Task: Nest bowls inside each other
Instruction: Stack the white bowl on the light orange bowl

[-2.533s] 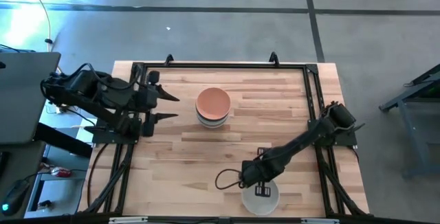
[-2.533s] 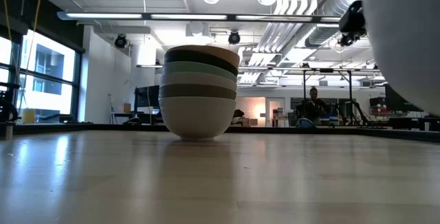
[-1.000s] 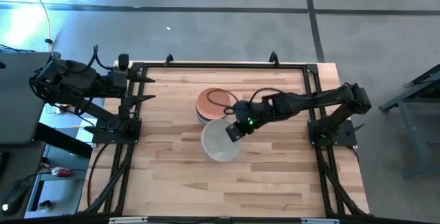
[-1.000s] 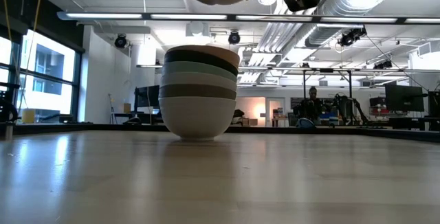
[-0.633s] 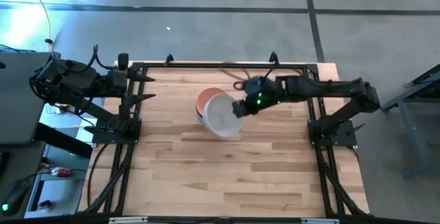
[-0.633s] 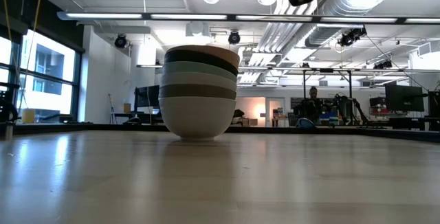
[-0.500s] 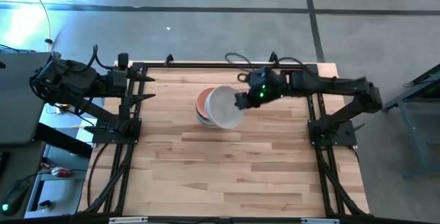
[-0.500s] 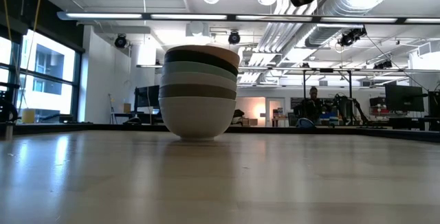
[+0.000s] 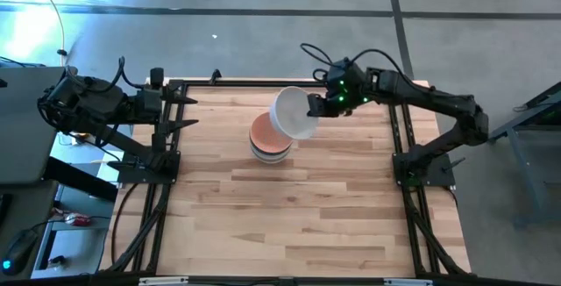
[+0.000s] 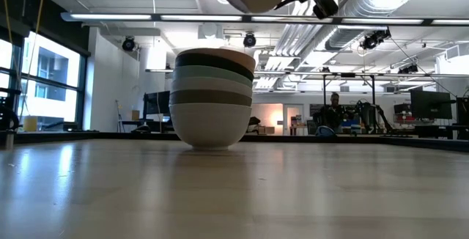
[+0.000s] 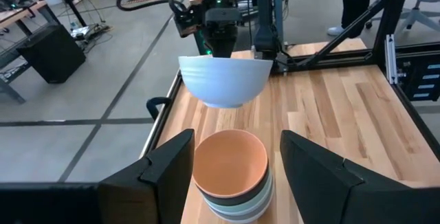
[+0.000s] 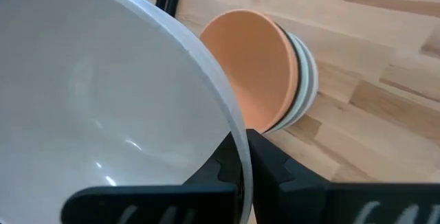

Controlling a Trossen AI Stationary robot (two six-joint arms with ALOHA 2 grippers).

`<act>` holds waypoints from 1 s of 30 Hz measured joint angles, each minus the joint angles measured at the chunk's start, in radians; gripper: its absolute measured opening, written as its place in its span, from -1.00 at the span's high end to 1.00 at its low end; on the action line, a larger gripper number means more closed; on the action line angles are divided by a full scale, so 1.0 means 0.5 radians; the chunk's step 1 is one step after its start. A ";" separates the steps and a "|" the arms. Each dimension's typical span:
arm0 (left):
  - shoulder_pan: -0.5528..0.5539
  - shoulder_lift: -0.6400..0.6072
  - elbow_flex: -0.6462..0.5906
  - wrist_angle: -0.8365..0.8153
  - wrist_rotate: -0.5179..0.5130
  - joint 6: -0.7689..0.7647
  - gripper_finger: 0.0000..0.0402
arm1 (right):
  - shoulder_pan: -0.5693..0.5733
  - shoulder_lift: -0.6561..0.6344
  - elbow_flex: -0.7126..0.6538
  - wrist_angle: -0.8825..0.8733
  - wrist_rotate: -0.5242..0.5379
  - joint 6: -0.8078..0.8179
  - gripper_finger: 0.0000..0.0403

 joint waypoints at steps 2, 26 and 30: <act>0.000 0.000 0.000 0.000 -0.009 0.000 -0.03 | -0.022 0.001 0.004 -0.023 -0.010 -0.033 1.00; 0.000 0.003 0.000 0.016 -0.051 -0.106 -0.03 | -0.127 1.023 1.732 -1.278 -0.122 -0.468 1.00; 0.000 0.003 0.000 0.016 -0.051 -0.120 -0.03 | -0.126 1.012 1.552 -1.255 -0.230 -0.382 1.00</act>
